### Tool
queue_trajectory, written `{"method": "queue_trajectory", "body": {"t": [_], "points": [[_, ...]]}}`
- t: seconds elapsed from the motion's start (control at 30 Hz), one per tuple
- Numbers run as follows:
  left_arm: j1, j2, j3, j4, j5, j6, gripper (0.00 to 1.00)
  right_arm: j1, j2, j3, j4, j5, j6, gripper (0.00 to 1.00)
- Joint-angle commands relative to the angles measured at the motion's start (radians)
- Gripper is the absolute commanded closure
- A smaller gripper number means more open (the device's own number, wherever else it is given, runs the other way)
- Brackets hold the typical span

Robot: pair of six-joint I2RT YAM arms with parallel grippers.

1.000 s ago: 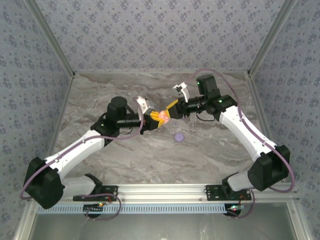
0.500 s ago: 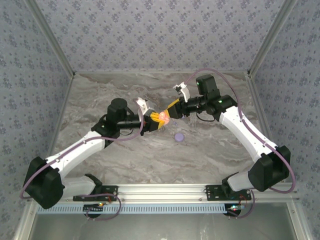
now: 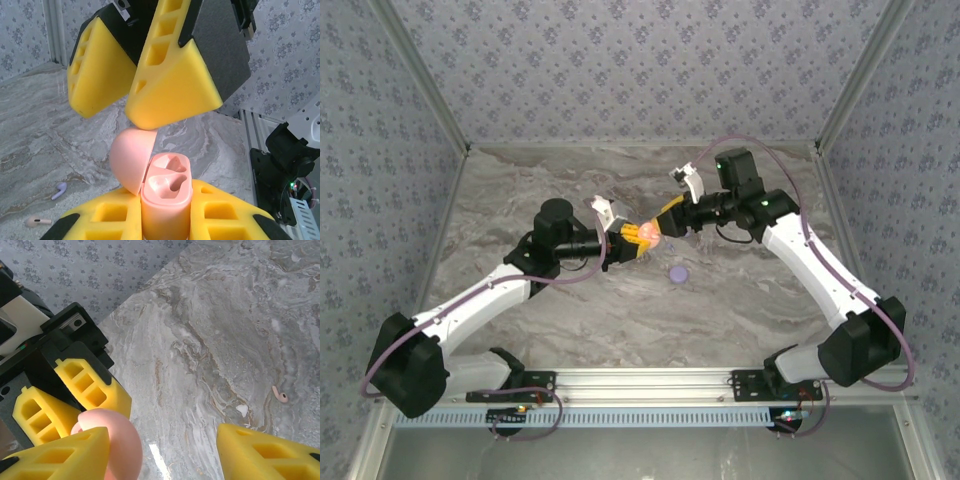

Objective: Insert the wireless bluetooth earbuds into the charging case

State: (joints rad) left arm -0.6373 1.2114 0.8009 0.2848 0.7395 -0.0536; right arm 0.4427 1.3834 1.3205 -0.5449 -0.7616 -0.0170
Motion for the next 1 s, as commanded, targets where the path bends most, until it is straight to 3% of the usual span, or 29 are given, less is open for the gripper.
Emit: {"method": "queue_trajectory", "body": {"t": [0.0,0.53,0.97], "points": [[-0.008,-0.022,0.027,0.06,0.007,-0.001,0.94,-0.013,-0.021,0.043,-0.036,0.016,-0.022,0.38],[0.008,0.004,0.05,0.097,0.039,-0.059,0.94,-0.011,-0.035,0.029,-0.133,-0.166,-0.152,0.35],[0.007,0.027,0.091,0.106,0.108,-0.11,0.93,-0.01,-0.006,0.04,-0.137,-0.263,-0.177,0.45]]}}
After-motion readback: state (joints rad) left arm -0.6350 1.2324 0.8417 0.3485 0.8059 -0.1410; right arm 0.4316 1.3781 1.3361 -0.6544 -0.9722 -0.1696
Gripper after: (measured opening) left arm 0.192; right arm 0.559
